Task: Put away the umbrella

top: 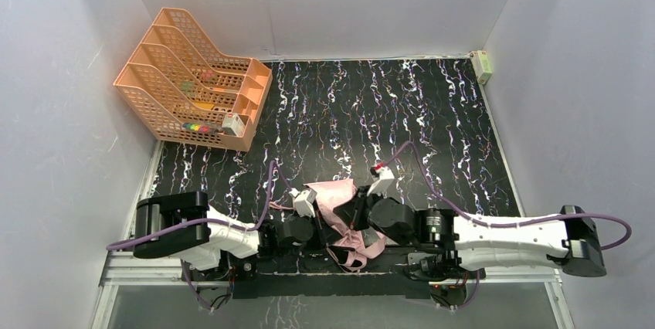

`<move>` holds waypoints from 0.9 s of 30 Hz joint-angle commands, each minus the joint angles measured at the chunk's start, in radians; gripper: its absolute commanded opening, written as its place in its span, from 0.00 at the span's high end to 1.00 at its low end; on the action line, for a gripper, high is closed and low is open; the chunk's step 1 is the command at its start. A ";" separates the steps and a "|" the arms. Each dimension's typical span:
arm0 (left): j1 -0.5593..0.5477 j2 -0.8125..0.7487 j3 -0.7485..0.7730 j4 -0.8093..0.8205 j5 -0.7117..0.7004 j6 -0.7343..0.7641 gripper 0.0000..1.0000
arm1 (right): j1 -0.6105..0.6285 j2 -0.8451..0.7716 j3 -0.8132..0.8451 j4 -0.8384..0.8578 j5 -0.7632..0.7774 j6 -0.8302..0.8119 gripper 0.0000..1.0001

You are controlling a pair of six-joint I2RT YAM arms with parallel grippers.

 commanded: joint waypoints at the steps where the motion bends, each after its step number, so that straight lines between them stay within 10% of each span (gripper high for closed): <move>1: -0.015 -0.002 -0.035 -0.015 -0.035 -0.037 1.00 | -0.061 0.120 0.120 -0.084 0.024 0.010 0.89; 10: -0.014 0.011 -0.021 -0.014 -0.023 -0.021 1.00 | -0.262 0.332 0.057 0.227 -0.430 -0.101 0.87; 27: -0.015 0.015 0.016 -0.015 0.021 0.053 1.00 | -0.365 0.413 -0.054 0.146 -0.448 -0.034 0.85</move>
